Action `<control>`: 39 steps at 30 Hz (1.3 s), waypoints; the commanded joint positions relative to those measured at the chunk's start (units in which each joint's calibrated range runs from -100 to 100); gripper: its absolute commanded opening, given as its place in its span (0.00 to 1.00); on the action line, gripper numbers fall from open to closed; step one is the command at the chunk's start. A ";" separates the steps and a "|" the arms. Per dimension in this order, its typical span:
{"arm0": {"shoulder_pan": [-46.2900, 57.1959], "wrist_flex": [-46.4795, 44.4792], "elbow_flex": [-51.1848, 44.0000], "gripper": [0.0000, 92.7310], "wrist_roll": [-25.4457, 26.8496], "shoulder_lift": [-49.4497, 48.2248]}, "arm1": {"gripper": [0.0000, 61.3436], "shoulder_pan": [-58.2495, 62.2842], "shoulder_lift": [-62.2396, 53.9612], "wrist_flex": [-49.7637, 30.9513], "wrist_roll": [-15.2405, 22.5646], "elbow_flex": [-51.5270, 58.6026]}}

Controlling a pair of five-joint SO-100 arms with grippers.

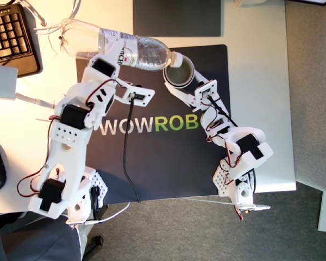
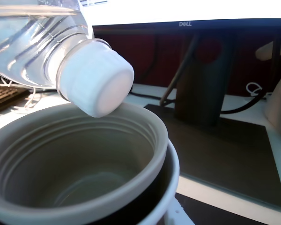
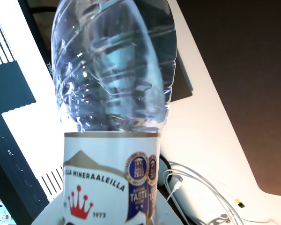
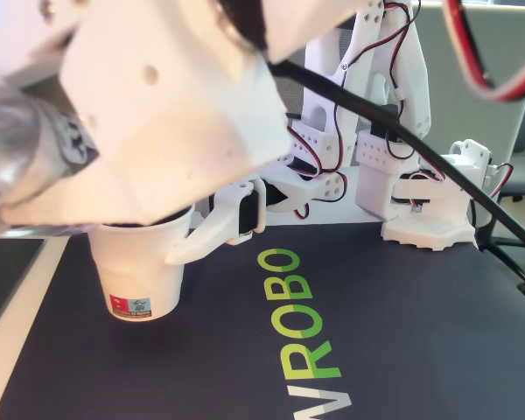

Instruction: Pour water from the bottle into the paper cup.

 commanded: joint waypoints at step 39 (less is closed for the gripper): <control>-0.32 2.24 -1.82 0.00 3.13 -18.40 | 0.00 1.84 -6.63 0.06 -0.34 -5.13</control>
